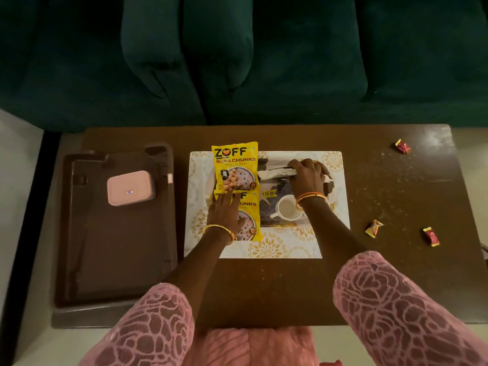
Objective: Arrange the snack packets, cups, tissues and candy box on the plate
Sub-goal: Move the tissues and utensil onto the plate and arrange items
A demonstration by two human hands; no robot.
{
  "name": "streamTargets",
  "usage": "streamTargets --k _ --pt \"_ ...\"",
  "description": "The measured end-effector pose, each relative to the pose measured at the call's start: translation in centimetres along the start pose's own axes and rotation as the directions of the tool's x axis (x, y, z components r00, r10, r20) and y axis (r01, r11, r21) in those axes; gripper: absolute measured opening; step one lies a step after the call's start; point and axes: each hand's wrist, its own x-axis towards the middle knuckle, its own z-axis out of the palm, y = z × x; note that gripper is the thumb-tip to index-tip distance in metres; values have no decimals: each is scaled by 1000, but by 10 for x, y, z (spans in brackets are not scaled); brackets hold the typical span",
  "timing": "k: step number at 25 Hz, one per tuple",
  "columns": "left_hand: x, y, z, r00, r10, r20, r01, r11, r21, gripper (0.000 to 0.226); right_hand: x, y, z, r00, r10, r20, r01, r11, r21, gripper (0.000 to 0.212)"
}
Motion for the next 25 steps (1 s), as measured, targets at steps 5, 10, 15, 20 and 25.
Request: streamTargets --k 5,10,15,20,25 --pt "-4 2 -3 1000 -21 -2 21 999 -26 68 -9 -2 4 997 27 -76 -28 1000 -4 49" --pt "-20 7 -10 990 -50 -132 27 986 -167 44 -46 -17 10 968 52 -244 -27 994 105 42" --pt "-48 14 -21 966 -46 -255 -38 947 -318 22 -90 -28 18 942 10 -334 55 981 184 14" --pt "-79 -5 -22 931 -237 -277 34 813 -581 16 -126 -49 24 963 -65 -263 138 952 272 15" --pt "-111 -57 -33 755 -642 -134 283 503 -816 26 -138 -92 40 981 -158 -113 186 930 315 16"
